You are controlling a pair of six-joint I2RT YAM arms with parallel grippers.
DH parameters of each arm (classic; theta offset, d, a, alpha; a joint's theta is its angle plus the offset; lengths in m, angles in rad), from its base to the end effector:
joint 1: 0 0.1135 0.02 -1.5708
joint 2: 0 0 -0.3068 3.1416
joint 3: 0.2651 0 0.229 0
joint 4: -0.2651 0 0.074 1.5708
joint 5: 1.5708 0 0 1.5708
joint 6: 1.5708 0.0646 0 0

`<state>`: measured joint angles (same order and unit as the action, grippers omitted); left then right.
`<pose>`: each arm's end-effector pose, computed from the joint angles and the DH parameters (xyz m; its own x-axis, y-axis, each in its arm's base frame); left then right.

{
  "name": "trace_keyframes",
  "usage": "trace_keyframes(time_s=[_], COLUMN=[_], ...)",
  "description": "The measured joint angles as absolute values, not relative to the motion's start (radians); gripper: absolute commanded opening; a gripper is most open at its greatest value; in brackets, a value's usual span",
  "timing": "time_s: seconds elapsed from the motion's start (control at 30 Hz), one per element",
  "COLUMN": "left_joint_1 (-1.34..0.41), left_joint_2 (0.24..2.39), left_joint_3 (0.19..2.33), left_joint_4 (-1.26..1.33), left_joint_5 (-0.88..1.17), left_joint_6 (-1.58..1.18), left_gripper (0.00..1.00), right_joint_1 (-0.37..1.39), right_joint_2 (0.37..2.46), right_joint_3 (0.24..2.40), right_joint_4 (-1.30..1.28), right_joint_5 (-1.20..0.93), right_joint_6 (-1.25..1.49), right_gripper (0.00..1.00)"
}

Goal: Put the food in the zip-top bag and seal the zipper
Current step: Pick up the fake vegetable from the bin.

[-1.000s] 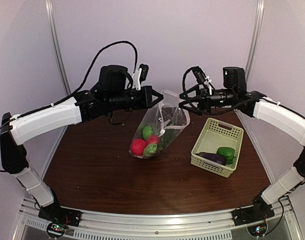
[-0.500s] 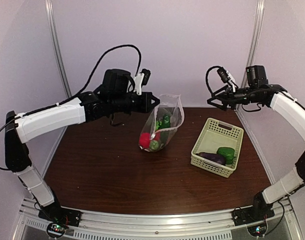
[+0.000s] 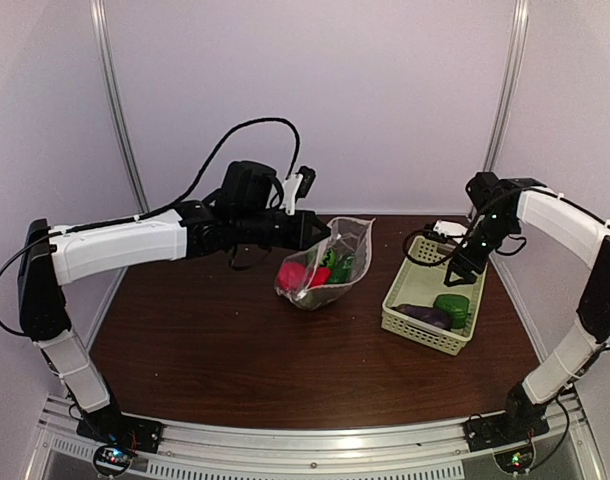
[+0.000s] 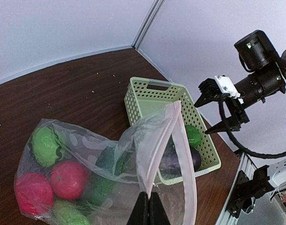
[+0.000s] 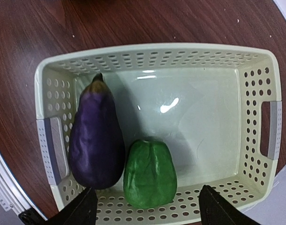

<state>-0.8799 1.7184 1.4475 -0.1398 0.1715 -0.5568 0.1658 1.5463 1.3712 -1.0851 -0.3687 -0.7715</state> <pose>0.2593 -0.3310 0.3607 -0.6700 -0.0069 -0.7423 0.5949 0.5933 -0.5424 0.2739 0.0694 0.3130 -0.4901 -0.7414 -0.4583 -0.8430 0.5369 0.0329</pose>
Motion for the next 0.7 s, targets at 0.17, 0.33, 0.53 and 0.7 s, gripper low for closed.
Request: trace_keyframes(time_s=[0.17,0.33,0.53,0.7], left_joint_1=[-0.88,-0.88,-0.88,-0.88], left_joint_2=[1.718,1.716,1.714,1.713], left_joint_3=[1.444,1.443,1.434,1.431], left_joint_4=[-0.133,-0.131,-0.129,-0.128], left_joint_5=[0.175,0.177,0.181,0.182], left_joint_6=[-0.559,-0.559,-0.56,-0.561], left_gripper=[0.0,0.0,0.0,0.0], right_joint_1=[0.166,0.166,0.166,0.166], right_joint_2=[1.625,1.708,1.753,1.79], right_joint_3=[1.384,1.394,1.398,1.398], right_joint_4=[-1.166,-1.225,-1.253,-1.247], right_joint_5=[-0.247,-0.193,-0.157,-0.147], right_joint_6=[-0.826,-0.853,-0.864,-0.857], right_gripper=[0.79,0.83,0.84,0.83])
